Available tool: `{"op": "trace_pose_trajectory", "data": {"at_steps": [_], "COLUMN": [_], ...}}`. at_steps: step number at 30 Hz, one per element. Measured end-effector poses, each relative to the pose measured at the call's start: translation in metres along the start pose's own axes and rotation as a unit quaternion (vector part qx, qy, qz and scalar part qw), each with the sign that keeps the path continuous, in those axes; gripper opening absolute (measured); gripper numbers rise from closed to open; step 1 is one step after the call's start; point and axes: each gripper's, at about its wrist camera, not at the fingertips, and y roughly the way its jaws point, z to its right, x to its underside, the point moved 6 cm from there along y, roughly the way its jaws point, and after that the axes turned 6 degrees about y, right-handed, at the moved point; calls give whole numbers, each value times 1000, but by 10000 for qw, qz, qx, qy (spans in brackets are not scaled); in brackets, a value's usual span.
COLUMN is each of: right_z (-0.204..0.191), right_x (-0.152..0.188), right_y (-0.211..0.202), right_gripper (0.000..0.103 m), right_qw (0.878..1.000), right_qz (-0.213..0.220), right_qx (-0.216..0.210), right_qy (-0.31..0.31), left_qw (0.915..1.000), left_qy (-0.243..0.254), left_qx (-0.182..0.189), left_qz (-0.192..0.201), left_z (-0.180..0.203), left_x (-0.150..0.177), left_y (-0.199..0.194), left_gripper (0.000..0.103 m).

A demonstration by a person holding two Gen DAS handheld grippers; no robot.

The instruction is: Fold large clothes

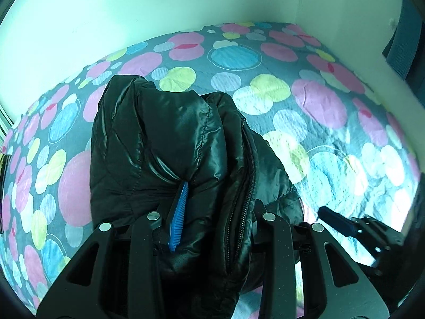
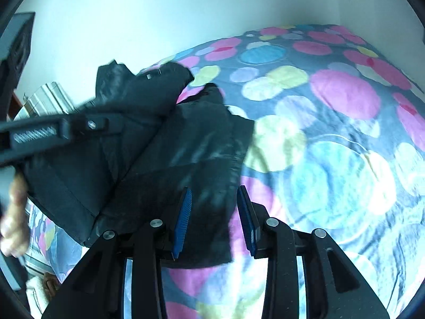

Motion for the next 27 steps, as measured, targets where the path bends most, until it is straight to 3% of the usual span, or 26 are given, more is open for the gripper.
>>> {"op": "trace_pose_trajectory", "data": {"at_steps": [7, 9, 13, 18, 22, 27], "right_z": [28, 33, 36, 31, 21, 0], "right_x": [-2, -1, -1, -4, -10, -22], "right_y": [-3, -4, -7, -12, -18, -24], "right_gripper": [36, 36, 36, 36, 36, 37], "right_qw": [9996, 9995, 9994, 9995, 9997, 9997], "right_qz": [3, 1, 22, 56, 119, 226], "right_qx": [-26, -25, -13, 40, 85, 85], "right_qy": [275, 324, 346, 296, 211, 48], "left_qw": [9994, 9994, 9996, 9972, 9921, 9834], "left_qy": [104, 107, -64, -105, -147, -647], "left_qx": [-311, -303, -58, 249, 219, -5], "left_qz": [112, 145, 279, 691, 1225, 1695], "left_z": [20, 22, 21, 20, 4, -56], "left_x": [6, 4, 1, -9, -16, -12], "left_y": [6, 4, -12, -48, -89, -124], "left_gripper": [35, 39, 50, 52, 55, 58]}}
